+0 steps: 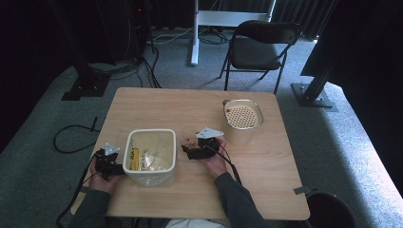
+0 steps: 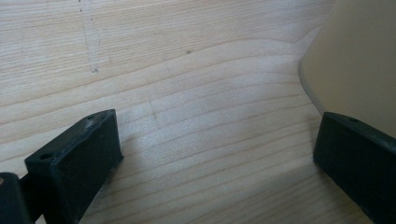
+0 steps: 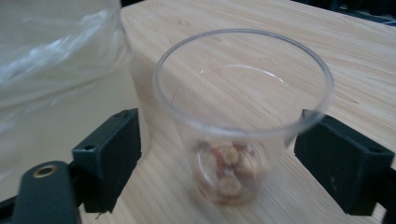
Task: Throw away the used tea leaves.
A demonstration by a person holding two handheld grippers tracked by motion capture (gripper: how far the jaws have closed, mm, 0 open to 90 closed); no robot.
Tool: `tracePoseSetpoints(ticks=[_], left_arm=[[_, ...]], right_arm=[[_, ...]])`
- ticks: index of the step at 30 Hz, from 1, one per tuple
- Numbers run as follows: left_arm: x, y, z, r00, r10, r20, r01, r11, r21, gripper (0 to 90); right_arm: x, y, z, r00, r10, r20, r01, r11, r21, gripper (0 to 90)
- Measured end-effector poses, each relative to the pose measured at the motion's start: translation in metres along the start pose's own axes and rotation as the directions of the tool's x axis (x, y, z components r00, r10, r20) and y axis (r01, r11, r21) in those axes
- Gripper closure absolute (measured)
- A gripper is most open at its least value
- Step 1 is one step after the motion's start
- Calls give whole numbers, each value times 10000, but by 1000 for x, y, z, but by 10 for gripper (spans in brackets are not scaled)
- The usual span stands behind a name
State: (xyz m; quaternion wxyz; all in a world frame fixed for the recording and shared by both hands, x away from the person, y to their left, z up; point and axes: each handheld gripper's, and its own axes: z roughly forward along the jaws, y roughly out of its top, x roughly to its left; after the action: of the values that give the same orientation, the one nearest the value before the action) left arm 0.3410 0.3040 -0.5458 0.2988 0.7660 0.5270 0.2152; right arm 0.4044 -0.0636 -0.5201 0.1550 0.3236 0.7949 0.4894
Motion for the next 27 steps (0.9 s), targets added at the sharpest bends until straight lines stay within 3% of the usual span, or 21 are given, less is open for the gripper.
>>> tracePoseSetpoints(ticks=[5,17,27], left_arm=[[0,0,0,10000,2,17,-2,10000,-8,12],[0,0,0,10000,-9,25,9,10000,-15,12],[0,0,0,10000,-11,21,11,10000,-14,12]], right_arm=[[-2,3,8,9991,425,90,-421,9982,-421,217],[-2,4,9,9995,-68,297,86,9980,-631,292],[0,6,-9,9993,-227,295,257,9940,-1062,320]])
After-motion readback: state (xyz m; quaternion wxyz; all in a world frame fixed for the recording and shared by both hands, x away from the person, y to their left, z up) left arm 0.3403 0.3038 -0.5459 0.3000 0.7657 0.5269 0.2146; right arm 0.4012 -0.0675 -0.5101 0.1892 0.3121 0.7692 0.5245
